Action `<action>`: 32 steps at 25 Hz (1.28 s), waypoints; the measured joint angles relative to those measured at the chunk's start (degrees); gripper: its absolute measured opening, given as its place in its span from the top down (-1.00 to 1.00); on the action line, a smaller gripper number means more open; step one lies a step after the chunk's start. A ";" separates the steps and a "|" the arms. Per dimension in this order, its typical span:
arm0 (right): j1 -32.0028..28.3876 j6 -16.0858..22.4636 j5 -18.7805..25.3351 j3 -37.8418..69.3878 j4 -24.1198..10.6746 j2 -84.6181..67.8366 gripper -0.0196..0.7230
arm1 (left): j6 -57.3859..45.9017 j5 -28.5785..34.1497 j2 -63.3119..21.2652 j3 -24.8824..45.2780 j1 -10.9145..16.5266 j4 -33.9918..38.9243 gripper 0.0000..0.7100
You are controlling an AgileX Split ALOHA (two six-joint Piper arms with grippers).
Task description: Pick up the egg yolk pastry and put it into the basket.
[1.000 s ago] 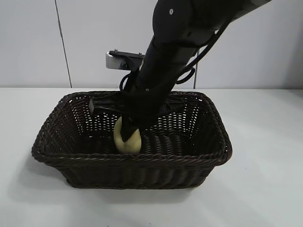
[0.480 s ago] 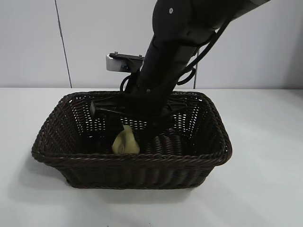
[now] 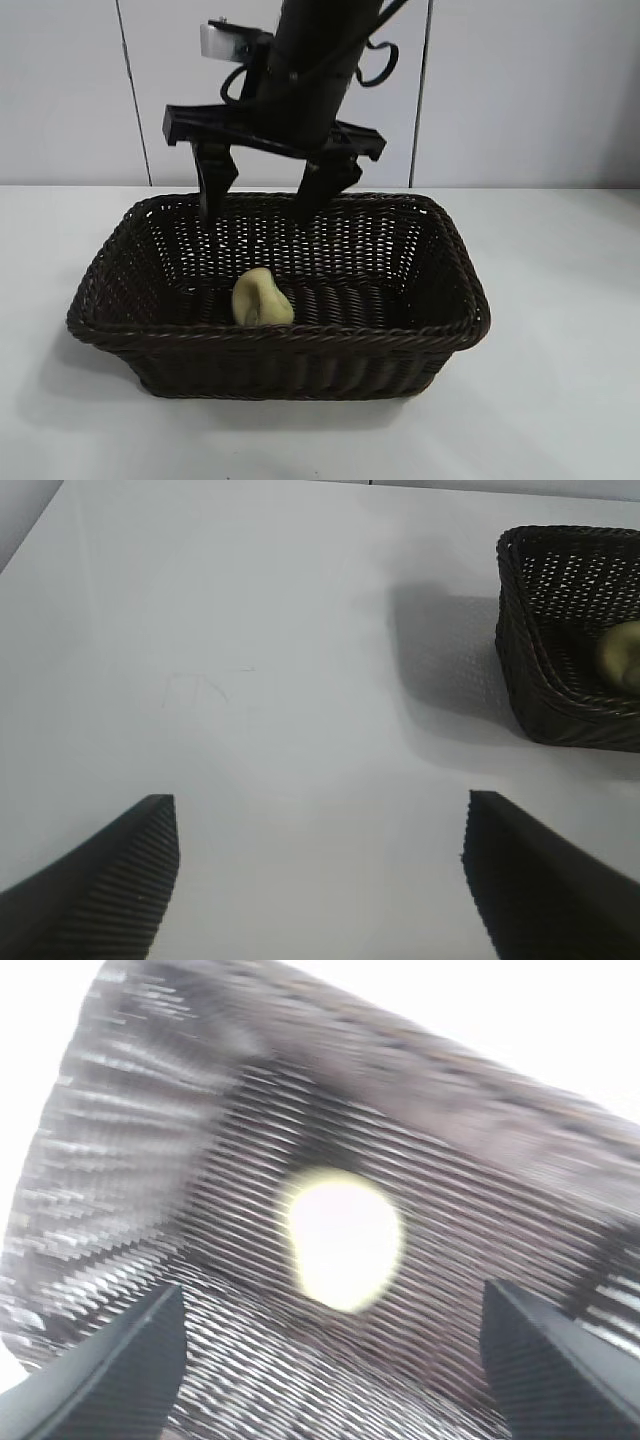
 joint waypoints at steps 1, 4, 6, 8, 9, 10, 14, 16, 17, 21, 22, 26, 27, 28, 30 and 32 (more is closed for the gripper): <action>-0.65 0.00 0.97 -0.06 -0.48 0.00 -0.62 | 0.00 0.00 0.00 0.00 0.00 0.00 -0.61; -2.68 0.00 1.59 -0.06 -1.10 0.00 -0.61 | 0.00 0.00 0.00 0.00 0.00 0.00 -0.61; -4.03 0.00 1.98 -0.06 -1.33 0.00 -0.60 | 0.00 0.00 0.00 0.00 0.00 0.00 -0.61; -5.34 -0.31 2.03 -0.06 -2.14 0.00 -0.60 | 0.00 0.00 0.00 0.00 0.00 0.00 -0.61; -6.21 -0.52 2.03 -0.06 -2.14 0.00 -0.60 | 0.00 0.00 0.00 0.00 0.00 0.00 -0.61; -7.10 -0.68 2.03 -0.06 -2.54 0.00 -0.60 | 0.00 0.00 0.00 0.00 0.00 0.00 -0.61; -13.08 -0.85 2.03 -0.06 -3.73 0.00 -0.59 | 0.00 0.00 0.00 0.00 0.00 0.00 -0.61; -16.85 -0.89 2.03 -0.06 -4.25 0.00 -0.59 | 0.00 0.00 0.00 0.00 0.00 0.00 -0.61; -18.44 -0.95 2.03 -0.06 -4.54 0.00 -0.59 | 0.00 0.00 0.00 0.00 0.00 0.00 -0.61; -25.16 -1.97 2.03 -0.06 -5.80 0.00 -0.59 | 0.00 0.00 0.00 0.00 0.00 0.00 -0.61; -26.73 -1.97 2.03 -0.06 -6.01 0.00 -0.59 | 0.00 0.00 0.00 0.00 0.00 0.00 -0.61; -31.72 -2.39 2.03 -0.06 -6.22 0.00 -0.59 | 0.00 0.00 0.00 0.00 0.00 0.00 -0.61; -32.56 -2.39 2.03 -0.06 -6.16 0.00 -0.59 | 0.00 0.00 0.00 0.00 0.00 0.00 -0.61; -33.01 -2.58 2.03 -0.06 -6.11 0.00 -0.59 | 0.00 0.00 0.00 0.00 0.00 0.00 -0.61; -33.27 -3.42 2.03 -0.06 -5.91 0.00 -0.59 | 0.00 0.00 0.00 0.00 0.00 0.00 -0.61; -33.27 -4.21 2.03 -0.06 -5.38 0.00 -0.59 | 0.00 0.00 0.00 0.00 0.00 0.00 -0.61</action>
